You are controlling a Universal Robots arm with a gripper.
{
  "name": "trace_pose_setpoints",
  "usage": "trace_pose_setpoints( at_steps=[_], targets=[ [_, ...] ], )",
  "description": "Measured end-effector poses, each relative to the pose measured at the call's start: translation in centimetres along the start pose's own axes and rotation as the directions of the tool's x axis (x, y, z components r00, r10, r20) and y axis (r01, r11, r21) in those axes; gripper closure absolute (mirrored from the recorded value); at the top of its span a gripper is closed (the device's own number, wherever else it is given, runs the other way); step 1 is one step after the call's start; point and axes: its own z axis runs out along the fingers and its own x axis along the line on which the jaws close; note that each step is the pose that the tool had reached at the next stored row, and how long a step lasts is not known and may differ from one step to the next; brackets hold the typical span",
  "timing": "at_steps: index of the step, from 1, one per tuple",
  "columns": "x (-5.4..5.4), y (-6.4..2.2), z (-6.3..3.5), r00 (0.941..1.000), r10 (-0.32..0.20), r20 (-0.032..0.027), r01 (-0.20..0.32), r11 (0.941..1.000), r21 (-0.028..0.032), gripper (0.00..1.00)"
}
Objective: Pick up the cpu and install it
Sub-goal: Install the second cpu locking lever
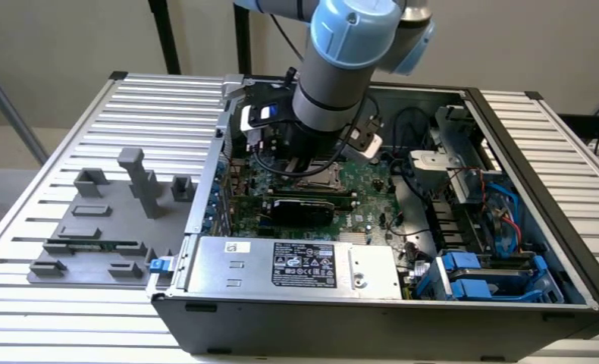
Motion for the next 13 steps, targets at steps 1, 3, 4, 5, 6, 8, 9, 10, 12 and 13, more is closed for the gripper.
trace_pose_setpoints(
  at_steps=[1, 3, 4, 5, 6, 8, 9, 10, 12, 13],
  targets=[
    [-0.1, -0.05, 0.13, 1.0, -0.001, -0.0014, 0.001, 1.0, -0.0027, 0.89],
    [-0.1, -0.16, 0.37, 1.0, -0.002, -0.0037, 0.002, 1.0, -0.0068, 0.89],
    [-0.1, -0.2, 0.48, 1.0, -0.002, -0.0045, 0.002, 1.0, -0.0084, 0.89],
    [-0.1, -0.25, 0.59, 1.0, -0.003, -0.0052, 0.003, 1.0, -0.0093, 0.89],
    [-0.2, -0.3, 0.7, 1.0, -0.003, -0.0054, 0.003, 0.9999, -0.0098, 0.89],
    [-0.1, -0.4, 0.86, 1.0, -0.003, -0.0052, 0.003, 0.9999, -0.0098, 0.89],
    [-0.1, -0.44, 0.93, 1.0, -0.003, -0.0053, 0.003, 0.9999, -0.0098, 0.89],
    [-0.1, -0.48, 1.03, 1.0, -0.003, -0.0052, 0.003, 0.9999, -0.0099, 0.89],
    [0.0, -0.52, 1.35, 1.0, -0.003, -0.0059, 0.003, 0.9999, -0.0105, 0.89],
    [0.0, -0.52, 1.51, 1.0, -0.003, -0.006, 0.003, 0.9999, -0.011, 0.89]
  ],
)
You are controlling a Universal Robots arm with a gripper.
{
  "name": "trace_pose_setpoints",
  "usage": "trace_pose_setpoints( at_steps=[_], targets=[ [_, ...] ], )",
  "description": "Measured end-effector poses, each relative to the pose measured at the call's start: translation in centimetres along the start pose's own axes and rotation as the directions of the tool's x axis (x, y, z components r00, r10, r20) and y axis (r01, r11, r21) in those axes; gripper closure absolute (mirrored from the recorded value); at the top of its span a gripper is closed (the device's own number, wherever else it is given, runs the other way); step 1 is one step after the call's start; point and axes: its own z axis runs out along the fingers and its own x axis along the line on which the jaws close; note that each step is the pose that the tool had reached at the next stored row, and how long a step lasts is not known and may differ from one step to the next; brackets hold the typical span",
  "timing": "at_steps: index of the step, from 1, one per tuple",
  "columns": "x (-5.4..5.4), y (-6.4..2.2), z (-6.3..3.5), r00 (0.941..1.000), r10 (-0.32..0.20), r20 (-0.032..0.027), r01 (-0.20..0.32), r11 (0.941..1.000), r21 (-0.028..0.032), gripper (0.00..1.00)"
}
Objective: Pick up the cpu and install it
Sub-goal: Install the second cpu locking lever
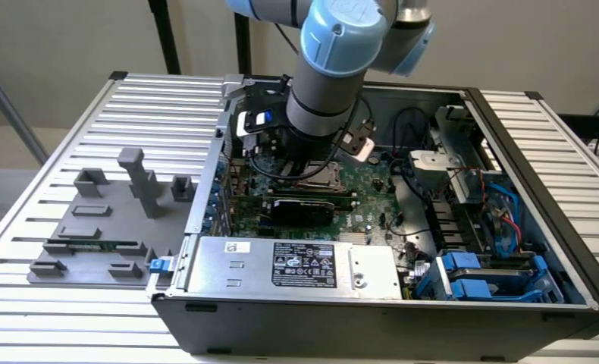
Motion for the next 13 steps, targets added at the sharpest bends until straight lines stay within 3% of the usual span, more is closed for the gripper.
trace_pose_setpoints(
  at_steps=[13],
  targets=[
    [0.3, -0.22, 1.24, 1.0, 0.0, -0.0005, 0.0, 1.0, -0.0011, 0.89]
  ],
)
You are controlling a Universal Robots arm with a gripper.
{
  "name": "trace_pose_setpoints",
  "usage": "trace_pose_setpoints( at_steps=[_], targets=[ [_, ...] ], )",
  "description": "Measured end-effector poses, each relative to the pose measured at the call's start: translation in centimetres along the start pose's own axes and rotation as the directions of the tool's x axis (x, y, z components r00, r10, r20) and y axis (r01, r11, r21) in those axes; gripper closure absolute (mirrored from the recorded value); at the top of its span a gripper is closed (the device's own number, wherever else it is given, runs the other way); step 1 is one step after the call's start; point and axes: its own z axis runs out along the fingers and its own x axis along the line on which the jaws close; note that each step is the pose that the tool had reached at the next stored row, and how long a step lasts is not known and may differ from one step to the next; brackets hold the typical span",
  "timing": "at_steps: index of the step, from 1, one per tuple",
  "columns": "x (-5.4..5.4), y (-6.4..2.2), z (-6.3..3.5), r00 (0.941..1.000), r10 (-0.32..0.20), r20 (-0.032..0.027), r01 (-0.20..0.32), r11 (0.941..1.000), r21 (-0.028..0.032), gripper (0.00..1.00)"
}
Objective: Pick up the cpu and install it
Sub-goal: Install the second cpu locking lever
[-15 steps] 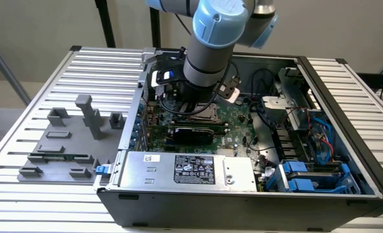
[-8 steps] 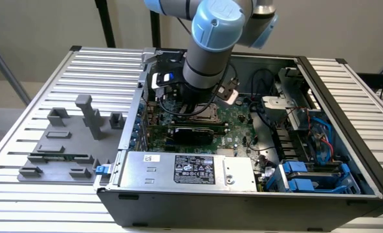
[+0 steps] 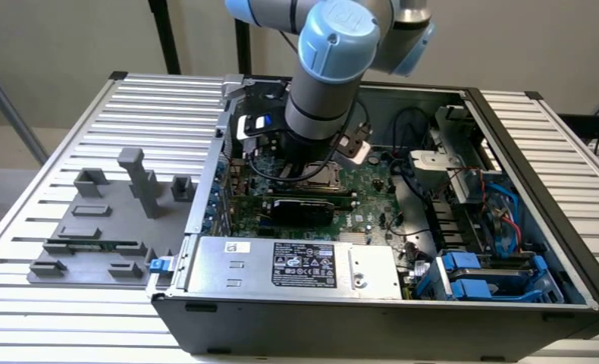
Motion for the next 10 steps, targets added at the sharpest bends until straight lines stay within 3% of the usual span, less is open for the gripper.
trace_pose_setpoints(
  at_steps=[7, 10],
  targets=[
    [0.16, -0.13, 0.34, 1.0, 0.0, -0.0005, 0.0, 1.0, -0.0001, 0.89],
    [0.2, -0.18, 0.4, 1.0, 0.001, 0.004, -0.001, 1.0, -0.0025, 0.89]
  ],
)
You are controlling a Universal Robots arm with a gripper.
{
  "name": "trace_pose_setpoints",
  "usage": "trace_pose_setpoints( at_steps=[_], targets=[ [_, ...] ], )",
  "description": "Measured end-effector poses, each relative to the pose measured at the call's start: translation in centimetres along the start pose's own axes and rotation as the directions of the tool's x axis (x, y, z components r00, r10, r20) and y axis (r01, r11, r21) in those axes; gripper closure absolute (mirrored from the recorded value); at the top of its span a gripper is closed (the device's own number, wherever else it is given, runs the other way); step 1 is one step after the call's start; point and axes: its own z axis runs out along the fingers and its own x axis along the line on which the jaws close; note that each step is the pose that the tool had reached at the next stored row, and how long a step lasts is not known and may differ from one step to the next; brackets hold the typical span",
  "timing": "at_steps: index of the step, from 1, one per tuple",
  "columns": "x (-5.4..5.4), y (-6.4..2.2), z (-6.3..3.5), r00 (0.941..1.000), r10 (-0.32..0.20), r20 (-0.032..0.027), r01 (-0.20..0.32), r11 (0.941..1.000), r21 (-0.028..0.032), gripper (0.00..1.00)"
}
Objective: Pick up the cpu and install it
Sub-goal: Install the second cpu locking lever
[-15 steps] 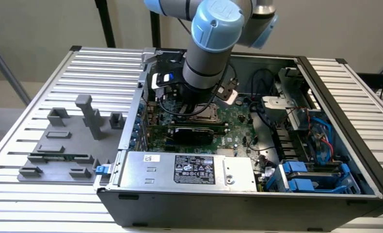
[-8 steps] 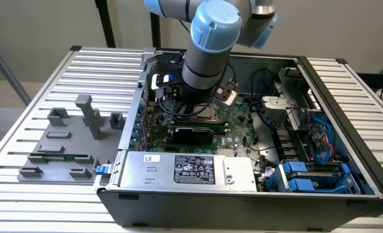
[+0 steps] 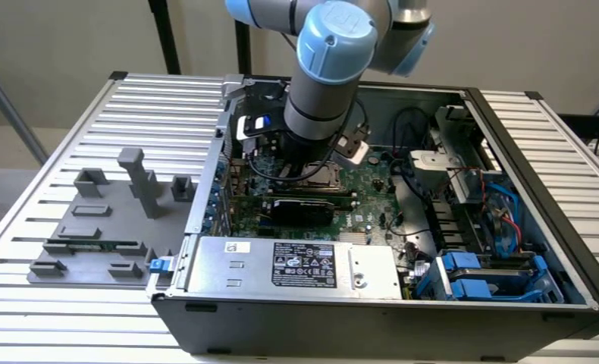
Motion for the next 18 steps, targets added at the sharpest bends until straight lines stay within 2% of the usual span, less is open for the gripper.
trace_pose_setpoints(
  at_steps=[5, 12, 18],
  targets=[
    [0.0, -0.05, -0.15, 1.0, 0.0, 0.0013, 0.0, 1.0, -0.0008, 0.89],
    [0.3, -0.38, -1.56, 1.0, 0.0, 0.0016, 0.0, 1.0, -0.0003, 0.89],
    [0.3, -0.39, -1.63, 1.0, 0.0, 0.0012, 0.0, 1.0, 0.0001, 0.89]
  ],
)
